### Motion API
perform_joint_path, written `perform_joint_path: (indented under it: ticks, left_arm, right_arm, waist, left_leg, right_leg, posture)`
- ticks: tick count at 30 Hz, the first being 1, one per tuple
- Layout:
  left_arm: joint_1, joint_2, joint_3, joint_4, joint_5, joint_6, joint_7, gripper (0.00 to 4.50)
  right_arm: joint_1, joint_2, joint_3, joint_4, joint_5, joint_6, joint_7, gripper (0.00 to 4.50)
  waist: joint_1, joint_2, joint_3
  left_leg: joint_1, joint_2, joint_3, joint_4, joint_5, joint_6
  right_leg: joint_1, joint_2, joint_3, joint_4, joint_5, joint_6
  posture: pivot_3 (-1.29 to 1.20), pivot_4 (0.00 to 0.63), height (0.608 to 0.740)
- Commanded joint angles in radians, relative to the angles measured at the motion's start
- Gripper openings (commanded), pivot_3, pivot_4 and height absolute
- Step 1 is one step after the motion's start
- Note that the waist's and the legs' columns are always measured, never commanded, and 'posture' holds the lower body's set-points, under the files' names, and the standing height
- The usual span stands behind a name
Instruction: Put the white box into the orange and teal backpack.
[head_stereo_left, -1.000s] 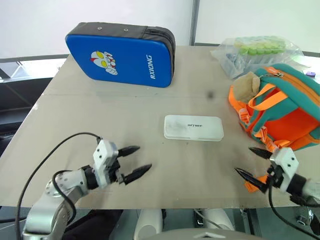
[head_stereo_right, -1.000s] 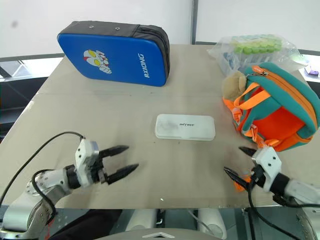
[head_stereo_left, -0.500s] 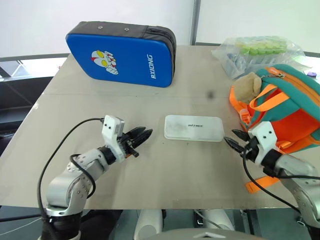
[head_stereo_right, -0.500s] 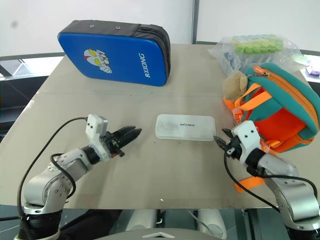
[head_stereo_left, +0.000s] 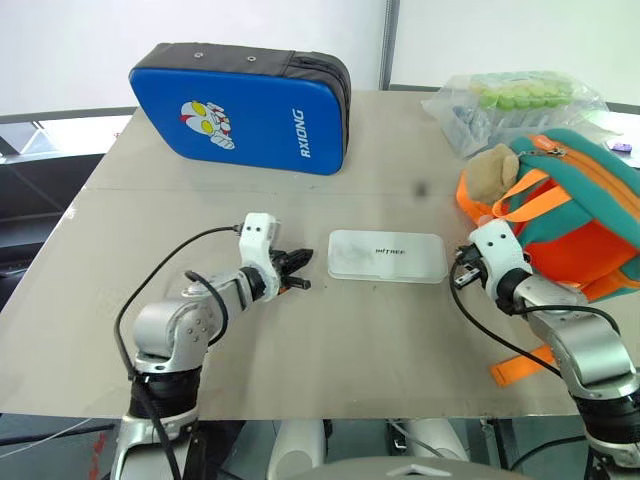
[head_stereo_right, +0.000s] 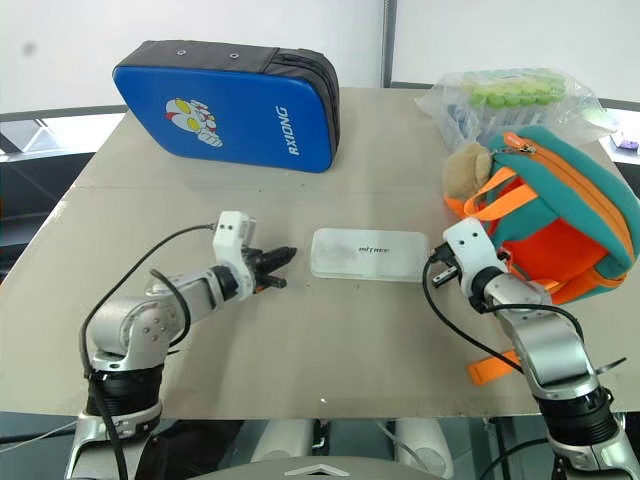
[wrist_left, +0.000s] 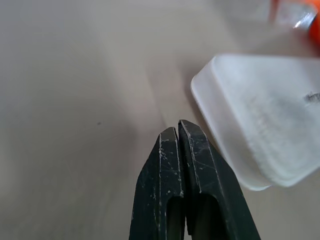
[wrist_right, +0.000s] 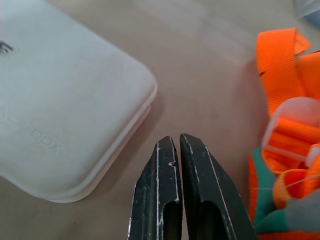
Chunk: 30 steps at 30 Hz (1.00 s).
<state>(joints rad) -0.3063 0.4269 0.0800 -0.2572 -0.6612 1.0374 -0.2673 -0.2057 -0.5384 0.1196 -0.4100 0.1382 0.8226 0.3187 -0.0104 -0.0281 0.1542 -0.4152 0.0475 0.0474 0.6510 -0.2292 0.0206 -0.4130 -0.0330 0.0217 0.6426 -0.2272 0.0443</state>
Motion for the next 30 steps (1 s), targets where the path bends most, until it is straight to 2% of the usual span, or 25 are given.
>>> perform_joint_path:
  ticks: [1,5,9,15,21,23,25,28,30]
  left_arm:
    - [-0.010,0.013,-0.086,-0.005,0.046,-0.044,-0.069,0.04]
    - [0.024,0.022,-0.116,-0.046,0.051,-0.050,-0.115,0.04]
    - [0.102,0.054,-0.089,-0.126,0.046,-0.038,-0.128,0.04]
    - [0.284,0.105,-0.015,-0.286,0.023,0.006,-0.121,0.04]
    - [0.357,0.132,0.067,-0.274,0.015,-0.011,-0.138,0.04]
    - [0.365,0.145,0.118,-0.258,-0.040,0.030,-0.166,0.55]
    - [0.392,0.186,0.150,-0.235,-0.024,0.005,-0.191,1.22]
    - [0.404,0.226,0.239,-0.117,0.022,-0.086,-0.203,2.59]
    - [0.357,0.223,0.316,-0.035,-0.024,-0.089,-0.201,3.50]
  right_arm:
    - [-0.024,0.005,0.064,0.032,-0.006,-0.051,0.068,0.02]
    - [-0.009,-0.009,0.121,0.018,0.041,-0.128,0.220,0.02]
    - [0.008,0.023,0.107,-0.059,0.118,-0.098,0.282,0.02]
    - [0.052,0.021,0.109,-0.120,0.137,-0.082,0.291,0.02]
    - [0.048,0.004,0.107,-0.061,0.077,-0.131,0.261,0.02]
    - [0.049,0.005,0.108,-0.050,0.071,-0.142,0.260,0.00]
    - [0.050,0.008,0.108,-0.046,0.068,-0.146,0.262,0.00]
    - [0.054,0.013,0.104,-0.046,0.069,-0.142,0.262,0.00]
    - [0.058,0.018,0.099,-0.047,0.076,-0.134,0.260,0.00]
  waist:
    - [-0.001,0.000,0.000]
    - [-0.004,0.000,0.000]
    - [-0.007,0.000,0.000]
    - [-0.005,0.000,0.000]
    - [-0.001,-0.001,-0.002]
    - [-0.004,-0.001,-0.002]
    - [-0.008,-0.001,-0.002]
    - [-0.009,0.000,-0.002]
    - [-0.007,0.001,-0.002]
  left_leg:
    - [0.000,0.000,0.000,0.000,0.000,0.000]
    - [0.000,0.000,0.000,0.000,0.000,0.000]
    - [0.001,0.001,-0.001,-0.001,0.000,0.000]
    - [0.001,0.003,-0.004,-0.001,0.000,0.000]
    - [0.002,0.001,-0.002,0.000,0.000,0.000]
    - [0.002,0.002,-0.002,0.000,0.000,0.000]
    - [0.002,0.002,-0.002,0.000,0.000,0.000]
    - [0.004,0.004,-0.002,-0.002,0.000,0.000]
    - [0.005,0.006,-0.001,-0.002,0.000,0.000]
  right_leg:
    - [0.000,0.000,0.000,0.000,0.000,0.000]
    - [0.000,0.000,0.000,0.000,0.000,0.000]
    - [0.000,0.001,0.000,0.000,0.000,0.000]
    - [0.000,0.000,0.001,0.000,0.000,0.000]
    - [0.001,-0.001,0.001,0.000,-0.002,-0.004]
    - [0.000,-0.001,0.001,0.000,-0.002,-0.004]
    - [0.000,0.000,0.001,0.001,-0.002,-0.004]
    - [0.000,0.001,0.001,0.001,-0.002,-0.004]
    - [0.000,0.003,0.001,0.001,-0.002,-0.005]
  posture:
    - [0.00,0.150,0.740]
    - [0.00,0.150,0.740]
    - [0.00,0.150,0.740]
    - [0.00,0.150,0.740]
    - [0.00,0.150,0.740]
    - [0.00,0.150,0.740]
    - [0.00,0.150,0.740]
    - [0.00,0.150,0.740]
    - [0.00,0.150,0.740]
